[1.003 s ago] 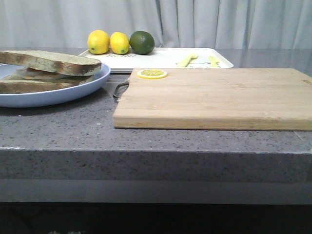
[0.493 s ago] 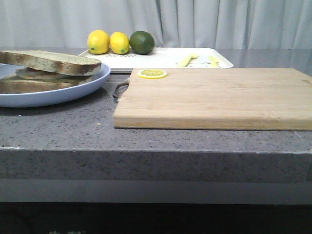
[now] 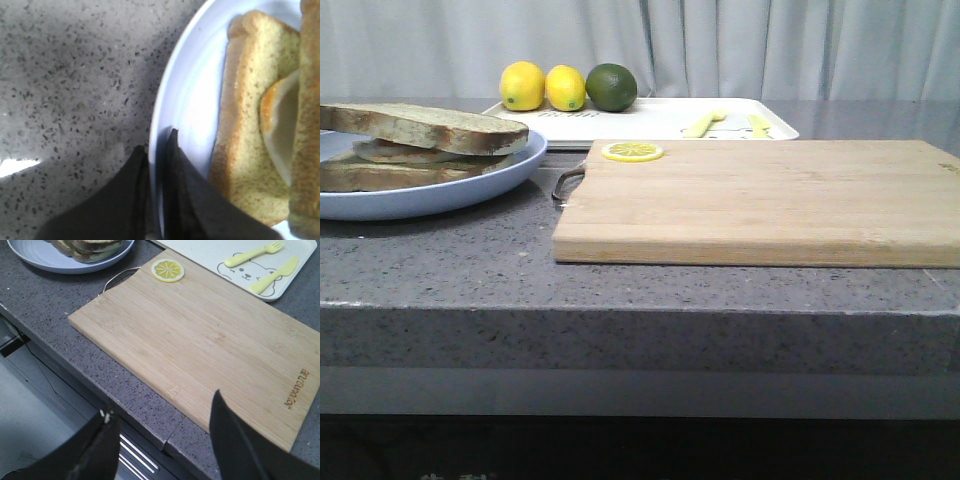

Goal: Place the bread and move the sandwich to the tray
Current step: 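Grip the blue plate rim with the left gripper and lift it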

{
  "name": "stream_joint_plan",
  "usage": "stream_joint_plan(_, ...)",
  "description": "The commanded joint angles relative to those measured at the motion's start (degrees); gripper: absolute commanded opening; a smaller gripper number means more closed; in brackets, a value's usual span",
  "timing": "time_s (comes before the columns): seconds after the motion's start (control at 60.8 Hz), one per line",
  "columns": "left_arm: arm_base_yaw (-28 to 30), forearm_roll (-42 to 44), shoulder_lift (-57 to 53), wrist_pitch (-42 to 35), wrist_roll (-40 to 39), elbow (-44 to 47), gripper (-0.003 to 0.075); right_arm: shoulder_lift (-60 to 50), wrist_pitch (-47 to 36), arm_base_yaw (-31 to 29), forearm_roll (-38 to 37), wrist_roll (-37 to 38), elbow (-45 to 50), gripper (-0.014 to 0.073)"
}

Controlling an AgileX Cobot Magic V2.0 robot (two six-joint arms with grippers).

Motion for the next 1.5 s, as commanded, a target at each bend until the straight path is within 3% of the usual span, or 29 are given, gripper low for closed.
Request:
stream_joint_plan(0.0, 0.03, -1.71, -2.21, -1.18, 0.45, -1.98, -0.0017, -0.1, -3.69, -0.24, -0.3, -0.05, -1.42, 0.0423)
stream_joint_plan(0.181, 0.03, -4.47, -2.65, 2.22, 1.43, -5.83, -0.0017, -0.1, -3.69, -0.24, -0.3, -0.05, -1.42, 0.0423)
stream_joint_plan(0.296, -0.07, -10.73, -2.91, 3.86, 4.18, -9.89, -0.0017, -0.1, -3.68, -0.24, -0.3, -0.05, -1.42, 0.0423)
stream_joint_plan(0.559, -2.93, -22.85, -2.06, -0.34, 8.13, -17.41, -0.0017, -0.1, -3.68, -0.24, -0.3, -0.05, -1.42, 0.0423)
stream_joint_plan(0.839, -8.32, -23.23, 6.64, -3.81, 4.57, -29.37, -0.0017, -0.1, -3.68, -0.24, -0.3, -0.05, -1.42, 0.0423)
stream_joint_plan(1.151, -8.9, -22.61, 20.06, -2.29, -3.58, -42.77, -0.0017, -0.1, -3.68, -0.24, -0.3, -0.05, -1.42, 0.0423)
stream_joint_plan(1.398, -8.9, -22.61, 26.06, -1.27, -5.9, -46.81, -0.0012, -0.1, -3.68, -0.24, -0.3, -0.05, -1.42, 0.0423)
stream_joint_plan(1.48, -8.9, -22.61, 26.85, -1.03, -5.9, -46.81, 0.0024, -0.1, -3.68, -0.24, -0.3, -0.05, -1.42, 0.0423)
